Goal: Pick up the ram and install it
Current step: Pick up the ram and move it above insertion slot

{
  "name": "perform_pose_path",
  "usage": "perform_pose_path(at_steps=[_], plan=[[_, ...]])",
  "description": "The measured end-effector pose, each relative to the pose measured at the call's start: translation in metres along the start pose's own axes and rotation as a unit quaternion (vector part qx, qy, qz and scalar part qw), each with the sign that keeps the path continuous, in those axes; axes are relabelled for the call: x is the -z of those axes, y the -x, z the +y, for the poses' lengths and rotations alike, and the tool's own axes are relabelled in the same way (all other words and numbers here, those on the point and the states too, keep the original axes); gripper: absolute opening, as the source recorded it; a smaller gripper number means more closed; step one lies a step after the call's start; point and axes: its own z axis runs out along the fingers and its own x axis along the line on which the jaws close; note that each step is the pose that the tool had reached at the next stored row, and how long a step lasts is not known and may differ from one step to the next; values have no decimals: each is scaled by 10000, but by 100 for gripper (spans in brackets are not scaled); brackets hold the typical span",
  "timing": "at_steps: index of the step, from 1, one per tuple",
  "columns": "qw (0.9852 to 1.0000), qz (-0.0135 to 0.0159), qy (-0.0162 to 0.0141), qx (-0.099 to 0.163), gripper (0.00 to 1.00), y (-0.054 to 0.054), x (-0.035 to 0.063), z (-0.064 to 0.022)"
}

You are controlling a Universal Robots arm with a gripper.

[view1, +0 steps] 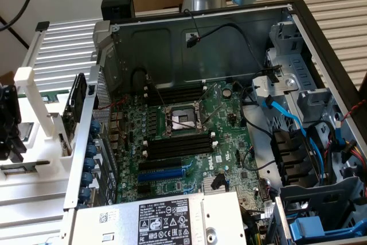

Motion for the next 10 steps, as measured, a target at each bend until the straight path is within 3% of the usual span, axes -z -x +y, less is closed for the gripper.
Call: perform_pose_path(at_steps=[10], plan=[[10000,1,-8,95,25,-6,-121,0]])
